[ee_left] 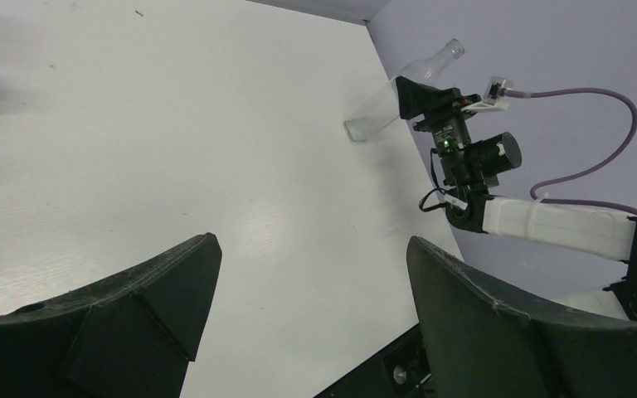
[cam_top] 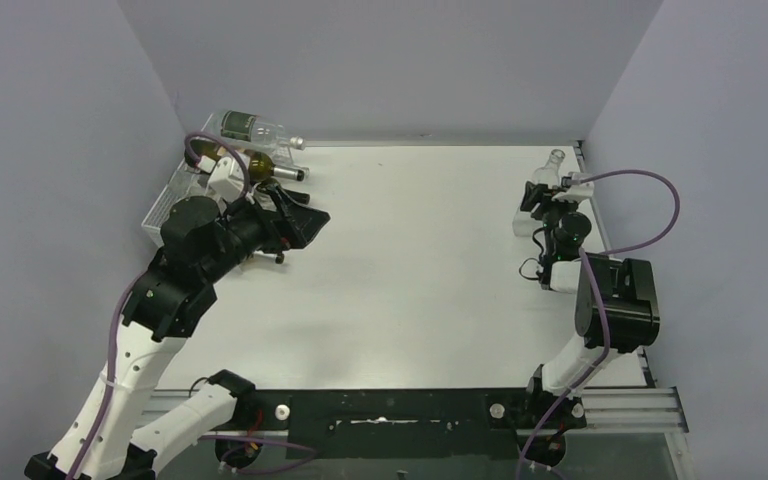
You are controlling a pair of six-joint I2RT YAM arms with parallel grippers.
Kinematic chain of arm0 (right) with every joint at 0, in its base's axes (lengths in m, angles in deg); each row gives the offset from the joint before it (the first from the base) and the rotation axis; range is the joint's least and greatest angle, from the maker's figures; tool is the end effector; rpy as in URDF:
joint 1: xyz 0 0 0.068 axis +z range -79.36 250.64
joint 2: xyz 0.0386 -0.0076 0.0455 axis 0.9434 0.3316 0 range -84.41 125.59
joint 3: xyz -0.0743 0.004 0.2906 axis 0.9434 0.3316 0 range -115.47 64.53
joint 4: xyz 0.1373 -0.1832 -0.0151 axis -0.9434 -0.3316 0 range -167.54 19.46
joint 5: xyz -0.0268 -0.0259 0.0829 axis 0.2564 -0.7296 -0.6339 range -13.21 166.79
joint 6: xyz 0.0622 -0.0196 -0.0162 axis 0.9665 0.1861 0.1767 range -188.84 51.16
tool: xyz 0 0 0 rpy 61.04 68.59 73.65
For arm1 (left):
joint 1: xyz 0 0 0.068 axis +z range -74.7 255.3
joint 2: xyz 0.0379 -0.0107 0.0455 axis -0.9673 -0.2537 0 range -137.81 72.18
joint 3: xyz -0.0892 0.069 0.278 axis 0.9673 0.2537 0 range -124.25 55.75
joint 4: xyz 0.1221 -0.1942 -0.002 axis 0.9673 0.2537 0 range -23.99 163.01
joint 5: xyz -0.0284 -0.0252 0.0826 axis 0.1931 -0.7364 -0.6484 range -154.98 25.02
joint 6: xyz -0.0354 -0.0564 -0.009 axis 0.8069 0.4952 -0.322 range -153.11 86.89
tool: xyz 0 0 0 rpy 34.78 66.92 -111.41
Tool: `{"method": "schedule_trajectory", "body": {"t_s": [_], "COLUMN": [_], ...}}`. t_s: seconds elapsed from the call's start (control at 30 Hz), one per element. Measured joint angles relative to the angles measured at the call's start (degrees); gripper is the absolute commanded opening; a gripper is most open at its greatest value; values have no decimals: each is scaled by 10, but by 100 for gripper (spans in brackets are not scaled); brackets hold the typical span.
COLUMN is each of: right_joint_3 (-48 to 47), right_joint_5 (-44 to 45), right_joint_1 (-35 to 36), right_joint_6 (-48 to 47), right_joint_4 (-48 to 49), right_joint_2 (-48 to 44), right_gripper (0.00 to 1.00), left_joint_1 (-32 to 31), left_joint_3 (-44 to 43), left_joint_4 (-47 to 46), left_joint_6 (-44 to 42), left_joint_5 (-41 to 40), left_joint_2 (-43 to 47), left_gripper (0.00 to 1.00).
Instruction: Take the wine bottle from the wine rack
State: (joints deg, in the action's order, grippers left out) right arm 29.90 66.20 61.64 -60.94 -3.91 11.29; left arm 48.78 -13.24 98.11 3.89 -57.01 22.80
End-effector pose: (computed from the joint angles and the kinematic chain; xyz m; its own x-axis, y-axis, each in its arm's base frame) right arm 0.3269 -0.0418 0.2611 0.0910 0.1223 -0.9883 -0.0400 0.9921 0.1191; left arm 0.1149 -0.0655 0.4347 -0.4936 -0.4197 -0.7617 0.3334 0.7176 -0.6115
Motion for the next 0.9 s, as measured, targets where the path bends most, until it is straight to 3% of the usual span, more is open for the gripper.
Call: {"method": "schedule_trajectory", "body": {"t_s": [0.1, 0.2, 0.3, 0.5, 0.57, 0.9], "right_joint_3": [-1, -2, -1, -1, -1, 17], "right_joint_5": [-15, -26, -33, -36, -33, 35], "right_joint_1": [0, 0, 0, 7, 10, 27], "right_joint_6": [2, 1, -2, -16, -26, -36], "right_joint_4": [15, 26, 26, 26, 20, -68], "right_joint_2": [20, 26, 26, 26, 23, -85], "right_gripper": [26, 36, 56, 83, 97, 98], "left_joint_1": [0, 0, 0, 0, 0, 0], "left_joint_3": [3, 3, 3, 6, 6, 20], "left_joint_4": [-7, -13, -13, -15, -15, -15], "left_joint_6": [3, 5, 7, 9, 9, 14], "left_joint_5": [4, 4, 4, 4, 4, 2], "left_joint_2": [-1, 0, 2, 8, 7, 14], "left_gripper": [84, 84, 84, 84, 84, 84]}}
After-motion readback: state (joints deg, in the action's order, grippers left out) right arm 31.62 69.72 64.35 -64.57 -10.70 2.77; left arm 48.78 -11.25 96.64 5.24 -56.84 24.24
